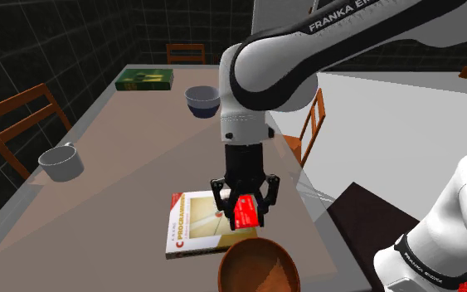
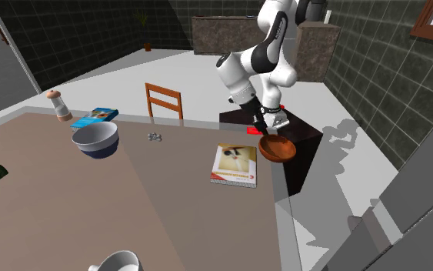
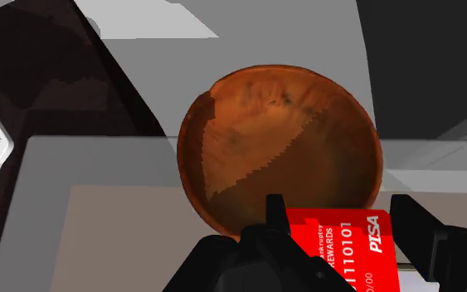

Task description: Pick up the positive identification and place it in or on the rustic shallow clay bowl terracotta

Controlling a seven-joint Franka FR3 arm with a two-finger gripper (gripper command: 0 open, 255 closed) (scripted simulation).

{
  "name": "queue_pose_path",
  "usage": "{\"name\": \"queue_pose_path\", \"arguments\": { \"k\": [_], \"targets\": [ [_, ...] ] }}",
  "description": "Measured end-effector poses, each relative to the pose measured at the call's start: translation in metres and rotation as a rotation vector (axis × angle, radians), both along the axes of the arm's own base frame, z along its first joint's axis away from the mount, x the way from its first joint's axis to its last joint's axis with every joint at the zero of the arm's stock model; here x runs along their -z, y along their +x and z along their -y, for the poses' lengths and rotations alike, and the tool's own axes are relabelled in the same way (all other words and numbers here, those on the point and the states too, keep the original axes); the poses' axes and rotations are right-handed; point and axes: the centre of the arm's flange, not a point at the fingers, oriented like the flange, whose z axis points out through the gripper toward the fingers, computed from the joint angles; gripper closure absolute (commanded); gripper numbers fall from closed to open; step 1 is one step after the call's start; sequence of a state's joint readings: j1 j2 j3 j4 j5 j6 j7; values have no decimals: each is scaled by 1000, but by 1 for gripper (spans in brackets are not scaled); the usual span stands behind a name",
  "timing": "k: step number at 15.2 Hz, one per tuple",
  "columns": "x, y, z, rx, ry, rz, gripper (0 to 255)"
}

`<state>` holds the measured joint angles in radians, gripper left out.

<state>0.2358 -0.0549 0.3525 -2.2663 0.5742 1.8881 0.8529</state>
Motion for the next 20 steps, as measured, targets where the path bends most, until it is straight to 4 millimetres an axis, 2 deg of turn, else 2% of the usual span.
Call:
{"name": "queue_pose_path", "arguments": {
  "k": [5, 7, 9, 13, 20],
  "targets": [
    [-2, -62, -22, 0, 0, 0, 255],
    [-3, -83, -31, 0, 0, 0, 255],
    [5, -96, -35, 0, 0, -1, 255],
    [25, -103, -35, 1, 0, 0, 255],
    [62, -102, -34, 2, 0, -1, 255]
  ]
}}
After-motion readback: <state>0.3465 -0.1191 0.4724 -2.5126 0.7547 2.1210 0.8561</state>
